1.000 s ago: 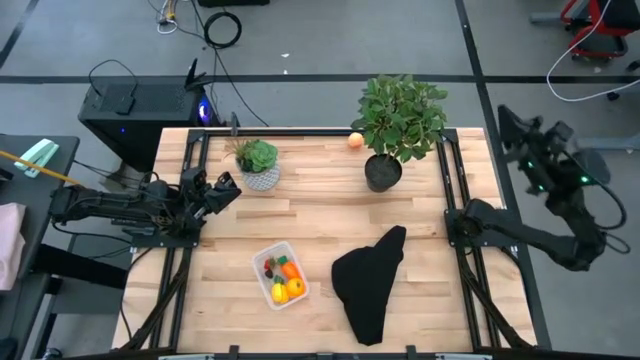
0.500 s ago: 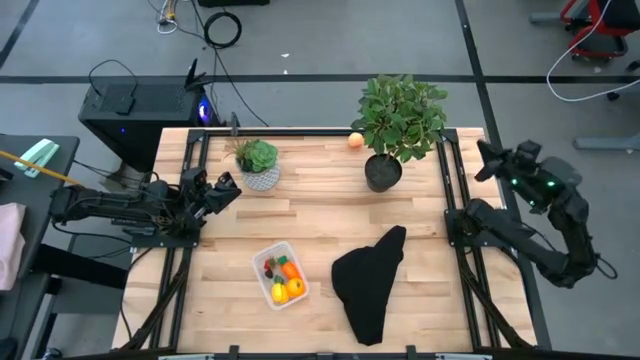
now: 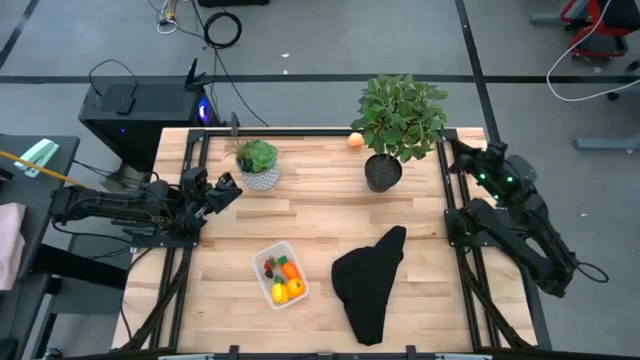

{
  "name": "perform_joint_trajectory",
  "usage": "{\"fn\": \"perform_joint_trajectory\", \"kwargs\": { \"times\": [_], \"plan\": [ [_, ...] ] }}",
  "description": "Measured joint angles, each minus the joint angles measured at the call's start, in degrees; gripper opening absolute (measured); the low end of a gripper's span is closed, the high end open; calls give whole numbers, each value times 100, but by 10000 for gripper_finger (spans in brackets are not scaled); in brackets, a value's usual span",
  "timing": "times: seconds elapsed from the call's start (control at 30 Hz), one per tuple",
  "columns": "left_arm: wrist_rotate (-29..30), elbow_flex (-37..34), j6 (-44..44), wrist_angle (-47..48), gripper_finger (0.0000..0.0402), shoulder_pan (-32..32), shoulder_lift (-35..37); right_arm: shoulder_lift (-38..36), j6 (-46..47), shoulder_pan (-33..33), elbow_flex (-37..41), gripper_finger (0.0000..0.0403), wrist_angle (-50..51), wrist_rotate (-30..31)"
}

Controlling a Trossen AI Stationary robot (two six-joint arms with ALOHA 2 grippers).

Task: Pick and placing Produce into tupperware
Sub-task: Put the peach into the transparent bin

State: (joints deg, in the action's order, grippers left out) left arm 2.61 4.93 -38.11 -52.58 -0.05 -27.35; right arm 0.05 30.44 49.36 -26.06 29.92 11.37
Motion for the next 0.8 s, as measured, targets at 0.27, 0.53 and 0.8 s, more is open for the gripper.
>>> {"fn": "perform_joint_trajectory", "kwargs": {
  "times": [0.27, 0.53, 0.8],
  "plan": [
    [-2, 0, -32, 16, 21, 0, 0, 9, 149, -318, 452, 0, -382, 1681],
    [80, -2, -69, 31, 24, 0, 0, 1009, 1552, -780, 404, 0, 897, 3164],
    [123, -2, -74, 33, 16, 0, 0, 2355, 3465, -930, 343, 0, 950, 3616]
  ]
}}
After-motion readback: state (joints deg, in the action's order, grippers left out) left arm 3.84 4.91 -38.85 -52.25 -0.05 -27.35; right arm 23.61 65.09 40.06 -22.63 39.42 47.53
